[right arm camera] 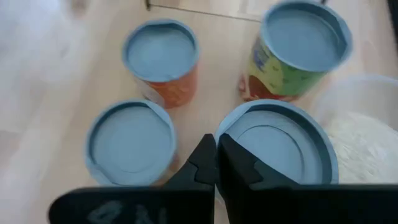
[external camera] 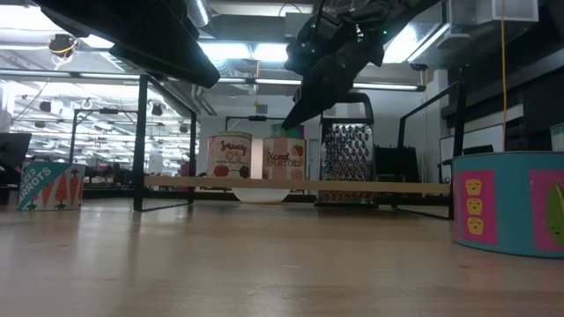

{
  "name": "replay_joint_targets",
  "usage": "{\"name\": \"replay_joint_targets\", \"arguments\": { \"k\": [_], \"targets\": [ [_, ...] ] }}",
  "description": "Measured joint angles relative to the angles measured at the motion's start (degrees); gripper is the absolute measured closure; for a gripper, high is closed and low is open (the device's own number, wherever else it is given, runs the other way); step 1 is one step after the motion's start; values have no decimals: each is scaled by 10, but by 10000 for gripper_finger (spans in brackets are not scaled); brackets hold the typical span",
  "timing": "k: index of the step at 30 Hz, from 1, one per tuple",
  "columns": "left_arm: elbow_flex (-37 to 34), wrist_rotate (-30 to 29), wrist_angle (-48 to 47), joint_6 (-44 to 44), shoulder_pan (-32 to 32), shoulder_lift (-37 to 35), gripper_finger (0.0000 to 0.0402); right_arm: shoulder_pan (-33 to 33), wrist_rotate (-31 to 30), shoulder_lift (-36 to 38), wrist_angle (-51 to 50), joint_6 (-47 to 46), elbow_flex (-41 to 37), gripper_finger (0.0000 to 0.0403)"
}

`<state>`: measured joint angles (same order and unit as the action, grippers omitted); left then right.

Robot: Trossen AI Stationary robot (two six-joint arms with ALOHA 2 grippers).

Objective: Pick and place cans onto a shelf
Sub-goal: Put the canned chicken soup on the shelf

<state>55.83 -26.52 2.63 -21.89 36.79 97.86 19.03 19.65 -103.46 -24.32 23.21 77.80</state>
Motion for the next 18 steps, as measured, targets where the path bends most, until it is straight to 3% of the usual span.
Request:
{"name": "replay_joint_targets", "arguments": {
  "k": [18],
  "targets": [
    [0,0,0,0,0,0,312,0,15,-1,8,27,-15,388]
  ]
}}
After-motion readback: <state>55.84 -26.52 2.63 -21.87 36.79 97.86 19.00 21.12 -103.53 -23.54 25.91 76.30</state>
